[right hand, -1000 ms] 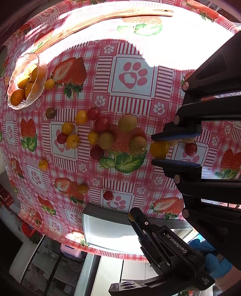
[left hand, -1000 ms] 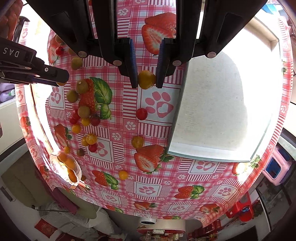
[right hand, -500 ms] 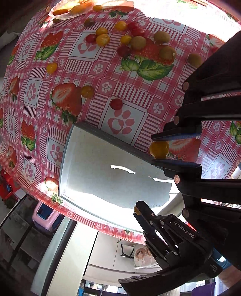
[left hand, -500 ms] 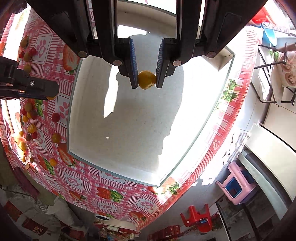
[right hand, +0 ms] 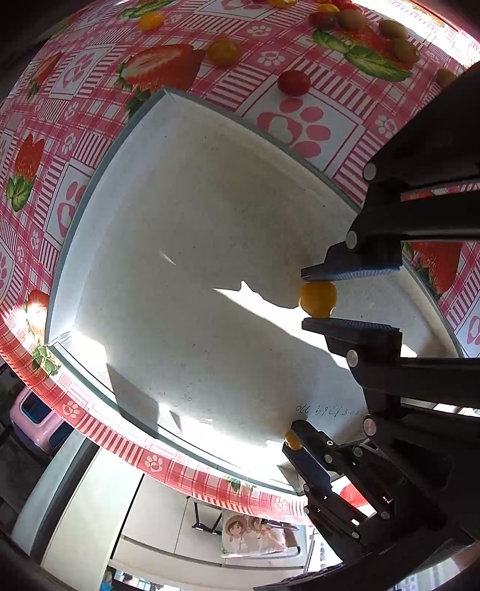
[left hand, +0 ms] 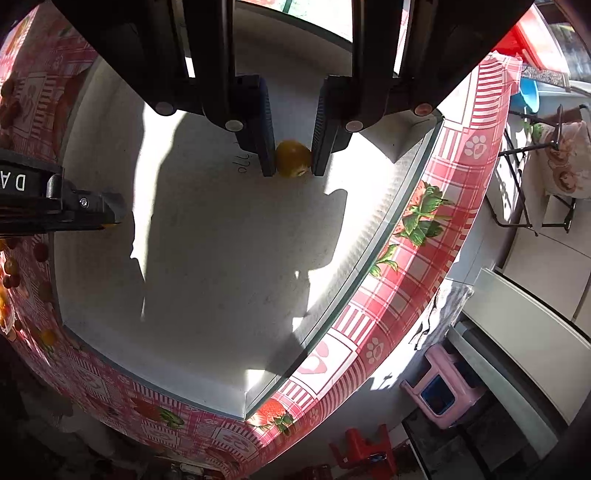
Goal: Organize fruits
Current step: 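Open both tools to drop the yellow tomatoes into the tray, then grasp a red cherry tomato with the left tool while the right grasps an olive-green fruit, then carry both fruits over the tray and open both tools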
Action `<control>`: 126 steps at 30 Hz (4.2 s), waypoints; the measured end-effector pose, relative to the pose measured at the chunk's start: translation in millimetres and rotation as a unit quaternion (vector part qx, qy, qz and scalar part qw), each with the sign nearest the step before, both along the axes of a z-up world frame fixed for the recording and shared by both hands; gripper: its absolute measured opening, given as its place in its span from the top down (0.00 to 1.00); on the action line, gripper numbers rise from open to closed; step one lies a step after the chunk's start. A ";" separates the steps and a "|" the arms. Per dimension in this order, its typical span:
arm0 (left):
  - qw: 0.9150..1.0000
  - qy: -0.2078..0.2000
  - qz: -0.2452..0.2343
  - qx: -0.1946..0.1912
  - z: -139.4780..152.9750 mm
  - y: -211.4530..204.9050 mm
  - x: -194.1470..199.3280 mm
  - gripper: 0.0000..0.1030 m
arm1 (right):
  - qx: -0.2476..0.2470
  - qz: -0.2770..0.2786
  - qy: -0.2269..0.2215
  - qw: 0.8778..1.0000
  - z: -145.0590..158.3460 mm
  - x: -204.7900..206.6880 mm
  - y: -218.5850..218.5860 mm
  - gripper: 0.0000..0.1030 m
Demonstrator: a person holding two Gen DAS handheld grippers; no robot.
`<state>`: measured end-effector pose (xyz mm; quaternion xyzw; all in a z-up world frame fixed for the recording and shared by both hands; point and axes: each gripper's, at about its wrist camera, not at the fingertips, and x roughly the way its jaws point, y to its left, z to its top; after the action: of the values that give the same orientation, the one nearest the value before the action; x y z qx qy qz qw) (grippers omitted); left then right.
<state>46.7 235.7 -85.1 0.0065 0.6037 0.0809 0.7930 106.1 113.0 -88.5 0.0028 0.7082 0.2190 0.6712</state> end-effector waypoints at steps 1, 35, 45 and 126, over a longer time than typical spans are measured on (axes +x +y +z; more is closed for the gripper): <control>1.000 -0.001 0.001 0.001 -0.1 -0.6 0.6 0.79 | 0.003 0.000 -0.004 1.000 0.1 -0.2 0.8 0.77; 0.977 -0.017 -0.211 -0.022 56.3 -181.8 -0.5 0.22 | -0.030 -0.211 -0.016 0.977 45.3 -66.8 -229.1 0.25; 0.980 0.004 -0.195 -0.027 21.8 -229.5 32.7 0.22 | -0.041 -0.281 0.005 0.959 21.6 -72.3 -293.7 0.25; 0.998 -0.038 0.010 -0.049 19.8 -13.3 43.3 0.81 | 0.023 -0.051 -0.045 0.997 38.7 45.9 -49.4 0.73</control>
<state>89.9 222.4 -65.3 -0.0415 0.5768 0.0592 0.8137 152.1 63.6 -49.7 0.0444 0.6711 0.2006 0.7123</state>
